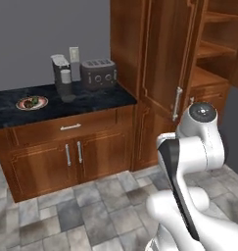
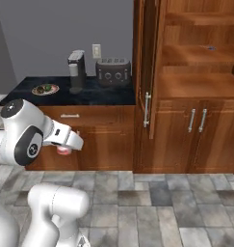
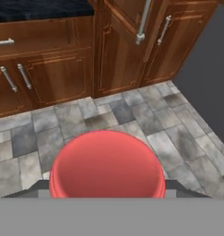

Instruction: Pick the avocado and bread from the counter and place them on the plate. Then pick the jam from the cabinet and place it next to the plate. Lastly close the cabinet door.

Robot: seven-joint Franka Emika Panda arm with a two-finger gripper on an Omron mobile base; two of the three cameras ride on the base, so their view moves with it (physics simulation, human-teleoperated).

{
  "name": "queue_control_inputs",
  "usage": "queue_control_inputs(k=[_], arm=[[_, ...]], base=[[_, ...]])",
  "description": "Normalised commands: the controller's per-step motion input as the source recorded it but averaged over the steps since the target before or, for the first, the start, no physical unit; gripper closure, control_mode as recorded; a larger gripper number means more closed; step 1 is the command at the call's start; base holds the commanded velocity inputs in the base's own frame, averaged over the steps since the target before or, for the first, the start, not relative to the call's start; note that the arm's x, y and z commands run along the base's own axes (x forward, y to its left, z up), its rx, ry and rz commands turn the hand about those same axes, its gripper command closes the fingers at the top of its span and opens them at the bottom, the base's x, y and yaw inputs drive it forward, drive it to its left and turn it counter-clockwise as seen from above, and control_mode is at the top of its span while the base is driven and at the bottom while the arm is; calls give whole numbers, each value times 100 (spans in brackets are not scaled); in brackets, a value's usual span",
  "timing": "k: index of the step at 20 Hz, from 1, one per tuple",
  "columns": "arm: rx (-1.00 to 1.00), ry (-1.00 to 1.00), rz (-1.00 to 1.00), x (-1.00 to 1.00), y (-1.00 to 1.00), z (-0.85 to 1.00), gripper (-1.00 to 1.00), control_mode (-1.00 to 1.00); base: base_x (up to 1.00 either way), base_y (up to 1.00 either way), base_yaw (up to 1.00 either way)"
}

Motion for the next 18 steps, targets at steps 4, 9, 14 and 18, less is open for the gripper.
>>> queue_control_inputs(k=[4,9,14,18], arm=[[0,0,0,0,0,0,100,100],[0,0,0,0,0,0,100,100],[0,0,0,0,0,0,100,100],[0,0,0,0,0,0,100,100]], base=[[66,41,8],[72,37,13],[68,40,14],[58,39,14]])
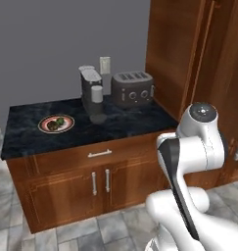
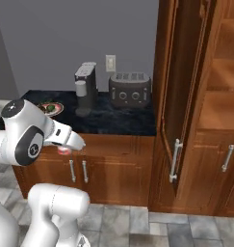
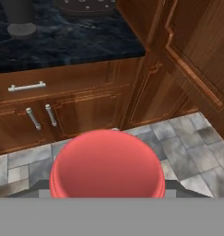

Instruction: Pick the avocado and bread from the counter and place them on the plate. Then pick the jam from the cabinet and place it next to the plate. Lastly close the cabinet door.

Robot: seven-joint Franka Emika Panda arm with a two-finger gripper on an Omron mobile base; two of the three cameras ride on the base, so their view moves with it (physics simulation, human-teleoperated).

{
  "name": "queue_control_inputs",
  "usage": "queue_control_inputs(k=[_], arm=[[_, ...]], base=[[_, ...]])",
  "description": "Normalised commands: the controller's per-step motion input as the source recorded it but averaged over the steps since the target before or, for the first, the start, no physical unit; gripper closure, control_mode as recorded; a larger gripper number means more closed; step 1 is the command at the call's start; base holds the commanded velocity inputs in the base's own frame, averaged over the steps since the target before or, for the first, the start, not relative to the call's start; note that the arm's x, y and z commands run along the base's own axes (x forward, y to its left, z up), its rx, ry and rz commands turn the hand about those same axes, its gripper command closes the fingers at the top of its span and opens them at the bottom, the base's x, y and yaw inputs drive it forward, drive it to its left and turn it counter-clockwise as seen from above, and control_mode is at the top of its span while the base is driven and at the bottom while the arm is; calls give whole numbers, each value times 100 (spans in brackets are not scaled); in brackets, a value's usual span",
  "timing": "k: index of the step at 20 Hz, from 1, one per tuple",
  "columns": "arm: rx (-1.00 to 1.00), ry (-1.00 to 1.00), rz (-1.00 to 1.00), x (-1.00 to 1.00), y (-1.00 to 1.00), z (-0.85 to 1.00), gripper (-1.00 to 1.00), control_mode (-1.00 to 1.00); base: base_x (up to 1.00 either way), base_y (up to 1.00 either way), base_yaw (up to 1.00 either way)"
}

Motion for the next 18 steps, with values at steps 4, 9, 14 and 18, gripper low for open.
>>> queue_control_inputs(k=[4,9,14,18], arm=[[0,0,0,0,0,0,100,100],[0,0,0,0,0,0,100,100],[0,0,0,0,0,0,100,100],[0,0,0,0,0,0,100,100]], base=[[49,37,12],[48,39,12],[34,42,7],[27,48,3]])
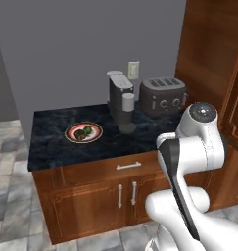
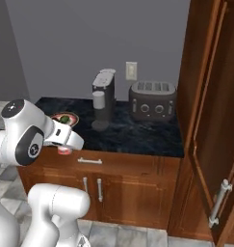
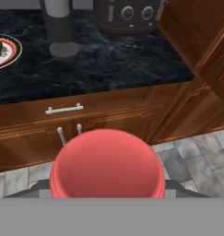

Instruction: Pick the avocado and bread from the counter and place them on the plate. Then pick the jam from the cabinet and place it next to the plate. Lastly close the cabinet door.

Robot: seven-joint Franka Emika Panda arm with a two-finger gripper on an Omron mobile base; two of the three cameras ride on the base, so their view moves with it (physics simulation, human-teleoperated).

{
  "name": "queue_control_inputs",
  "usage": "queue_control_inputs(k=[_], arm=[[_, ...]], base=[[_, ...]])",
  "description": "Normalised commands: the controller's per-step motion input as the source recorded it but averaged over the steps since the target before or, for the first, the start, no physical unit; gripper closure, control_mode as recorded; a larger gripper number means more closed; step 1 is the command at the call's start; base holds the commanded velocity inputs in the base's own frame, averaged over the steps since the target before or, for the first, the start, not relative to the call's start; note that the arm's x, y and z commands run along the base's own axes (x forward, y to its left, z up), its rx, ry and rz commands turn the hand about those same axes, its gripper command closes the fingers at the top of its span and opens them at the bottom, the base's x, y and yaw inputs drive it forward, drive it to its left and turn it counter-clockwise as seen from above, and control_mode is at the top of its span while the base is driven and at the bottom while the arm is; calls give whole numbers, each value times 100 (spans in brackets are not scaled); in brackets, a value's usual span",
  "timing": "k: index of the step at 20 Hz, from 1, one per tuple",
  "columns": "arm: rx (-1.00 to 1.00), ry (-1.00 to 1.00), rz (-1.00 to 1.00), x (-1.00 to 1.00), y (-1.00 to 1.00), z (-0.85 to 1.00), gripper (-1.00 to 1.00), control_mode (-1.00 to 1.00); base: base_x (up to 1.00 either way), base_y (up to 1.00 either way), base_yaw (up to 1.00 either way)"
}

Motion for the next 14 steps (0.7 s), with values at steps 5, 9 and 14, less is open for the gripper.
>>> queue_control_inputs(k=[5,9,14], arm=[[0,0,0,0,0,0,100,100],[0,0,0,0,0,0,100,100],[0,0,0,0,0,0,100,100]], base=[[26,44,3],[47,35,4],[46,26,5]])
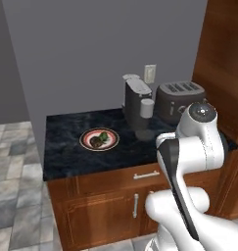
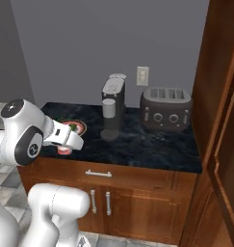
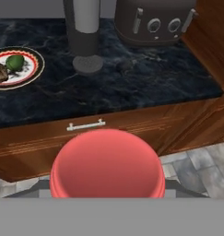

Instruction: Pick the avocado and bread from the counter and place them on the plate. Then pick the jam from the cabinet and place it next to the plate. Lastly close the cabinet door.

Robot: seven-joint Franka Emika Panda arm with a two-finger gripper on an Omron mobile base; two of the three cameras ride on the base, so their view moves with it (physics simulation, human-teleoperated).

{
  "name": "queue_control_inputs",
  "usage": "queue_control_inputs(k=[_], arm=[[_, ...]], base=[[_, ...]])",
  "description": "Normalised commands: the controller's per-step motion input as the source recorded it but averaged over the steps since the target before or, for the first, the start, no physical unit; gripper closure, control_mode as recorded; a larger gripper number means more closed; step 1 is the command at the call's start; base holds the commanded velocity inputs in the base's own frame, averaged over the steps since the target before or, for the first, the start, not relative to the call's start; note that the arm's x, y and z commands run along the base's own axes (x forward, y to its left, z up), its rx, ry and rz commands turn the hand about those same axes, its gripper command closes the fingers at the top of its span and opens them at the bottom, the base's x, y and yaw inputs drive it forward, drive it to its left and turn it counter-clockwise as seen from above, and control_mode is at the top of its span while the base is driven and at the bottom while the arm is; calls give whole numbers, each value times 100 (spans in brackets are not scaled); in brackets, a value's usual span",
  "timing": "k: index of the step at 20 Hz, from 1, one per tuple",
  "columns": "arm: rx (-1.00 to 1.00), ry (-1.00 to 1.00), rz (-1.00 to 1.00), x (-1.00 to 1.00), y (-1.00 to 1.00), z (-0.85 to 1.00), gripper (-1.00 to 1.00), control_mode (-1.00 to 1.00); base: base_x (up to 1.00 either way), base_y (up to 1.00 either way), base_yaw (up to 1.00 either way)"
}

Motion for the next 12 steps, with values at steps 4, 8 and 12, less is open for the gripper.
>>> queue_control_inputs(k=[4,8,12], arm=[[0,0,0,0,0,0,100,100],[0,0,0,0,0,0,100,100],[0,0,0,0,0,0,100,100]], base=[[37,23,4],[37,27,4],[41,30,4]])
